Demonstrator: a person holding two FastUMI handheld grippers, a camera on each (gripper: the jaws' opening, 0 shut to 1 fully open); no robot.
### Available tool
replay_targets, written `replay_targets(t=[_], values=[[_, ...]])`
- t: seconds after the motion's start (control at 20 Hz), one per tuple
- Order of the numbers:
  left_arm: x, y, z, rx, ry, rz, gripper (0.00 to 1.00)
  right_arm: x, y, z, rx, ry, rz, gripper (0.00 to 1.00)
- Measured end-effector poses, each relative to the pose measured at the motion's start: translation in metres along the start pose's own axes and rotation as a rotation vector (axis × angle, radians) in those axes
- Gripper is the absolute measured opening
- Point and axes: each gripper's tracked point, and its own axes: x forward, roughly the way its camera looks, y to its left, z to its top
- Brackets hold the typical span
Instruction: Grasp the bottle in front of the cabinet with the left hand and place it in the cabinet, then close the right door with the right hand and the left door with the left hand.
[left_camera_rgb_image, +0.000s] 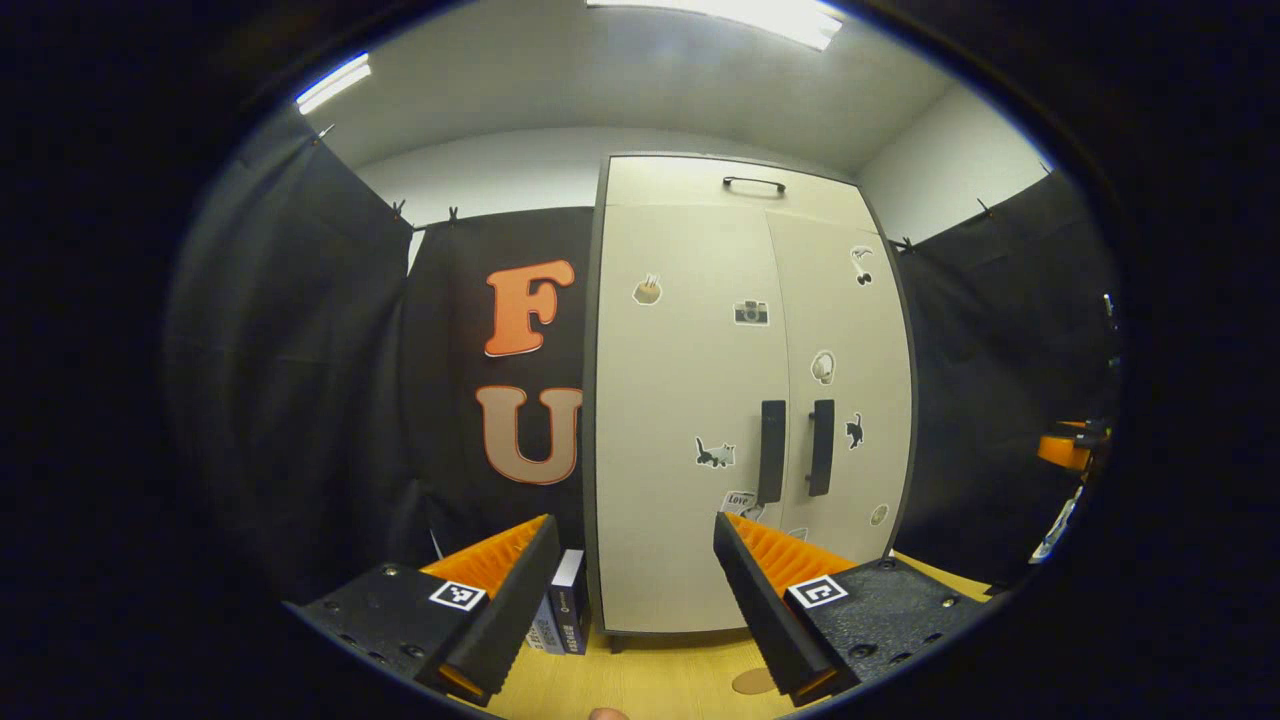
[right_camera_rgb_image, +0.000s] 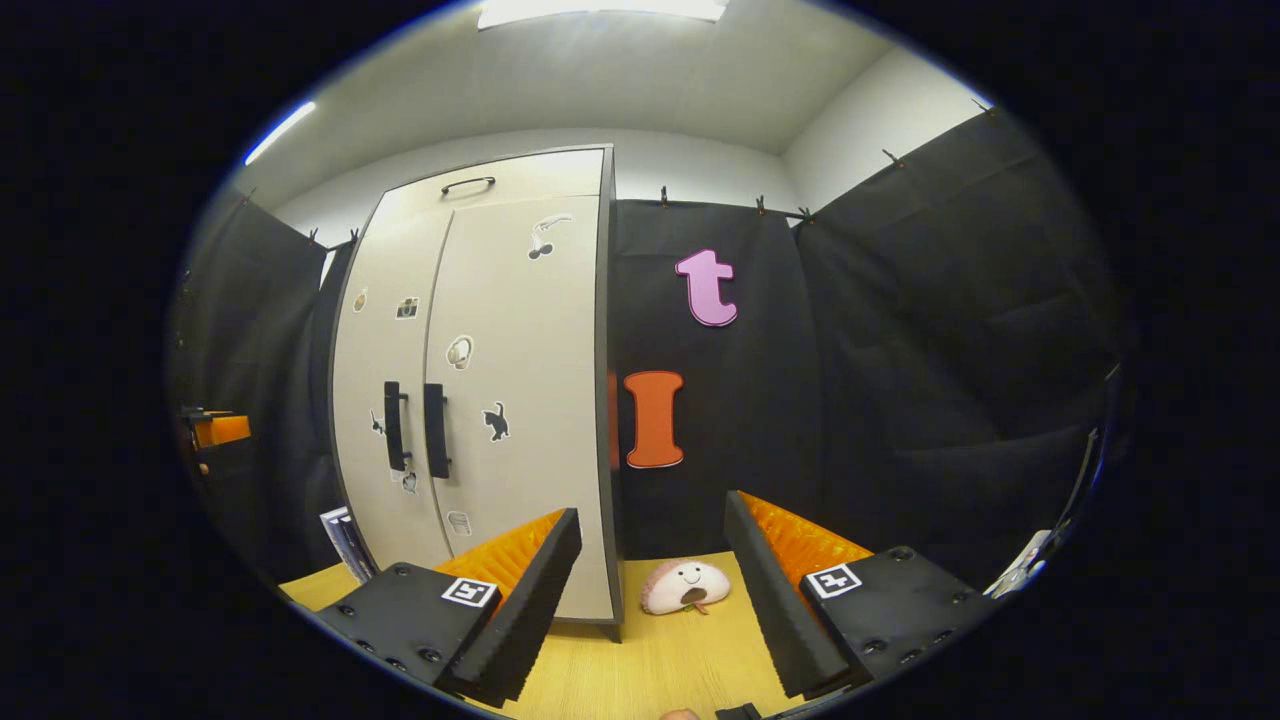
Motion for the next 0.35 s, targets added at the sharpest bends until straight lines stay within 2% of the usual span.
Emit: replay_targets(t=[0.1,0.35], values=[[-0.014,0.010,0.004,-0.032,0.019,0.005,0.94,-0.003,0.004,-0.003,0.006,0.015,0.006,0.96],[-0.028,0.028,0.008,-0.031,-0.010,0.048,0.95,-0.014,0.008,0.000,-0.014,0.011,0.008,0.96]])
